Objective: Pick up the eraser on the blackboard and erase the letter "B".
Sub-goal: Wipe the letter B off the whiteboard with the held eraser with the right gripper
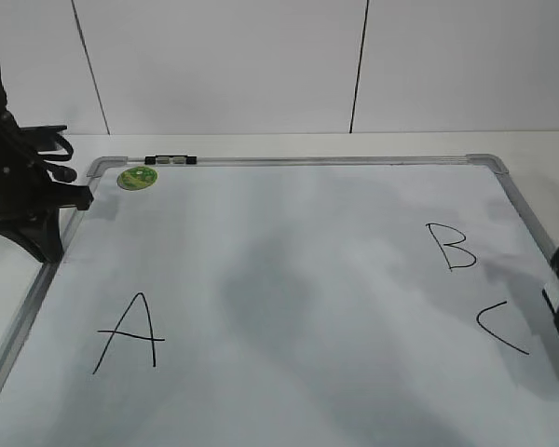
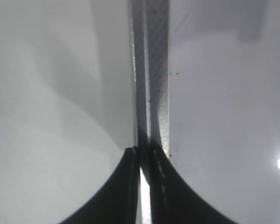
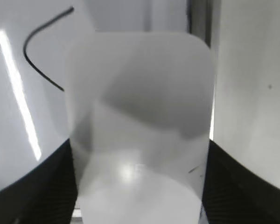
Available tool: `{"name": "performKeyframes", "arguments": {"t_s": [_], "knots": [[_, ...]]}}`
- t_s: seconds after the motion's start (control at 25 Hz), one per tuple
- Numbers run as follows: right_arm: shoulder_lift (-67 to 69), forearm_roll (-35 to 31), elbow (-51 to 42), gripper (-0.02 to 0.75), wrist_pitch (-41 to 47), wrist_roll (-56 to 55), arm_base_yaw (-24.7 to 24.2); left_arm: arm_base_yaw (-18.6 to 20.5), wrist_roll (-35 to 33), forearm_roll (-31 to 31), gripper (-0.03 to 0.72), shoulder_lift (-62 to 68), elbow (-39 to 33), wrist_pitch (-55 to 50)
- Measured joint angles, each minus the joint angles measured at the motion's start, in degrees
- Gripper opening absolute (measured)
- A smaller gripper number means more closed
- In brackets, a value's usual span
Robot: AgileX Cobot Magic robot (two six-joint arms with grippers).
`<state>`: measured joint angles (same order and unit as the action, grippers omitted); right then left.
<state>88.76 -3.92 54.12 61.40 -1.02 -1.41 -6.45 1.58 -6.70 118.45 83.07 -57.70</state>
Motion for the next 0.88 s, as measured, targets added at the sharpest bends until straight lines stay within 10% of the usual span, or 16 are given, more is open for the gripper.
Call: {"name": "performKeyframes", "arguments": {"t_s": [0.88], "knots": [[28.2,0.8,43.3,0.538,8.2,-0.9,5.0,0.0,0.0,0.0,0.022,0.0,0.1,-0.2]]}}
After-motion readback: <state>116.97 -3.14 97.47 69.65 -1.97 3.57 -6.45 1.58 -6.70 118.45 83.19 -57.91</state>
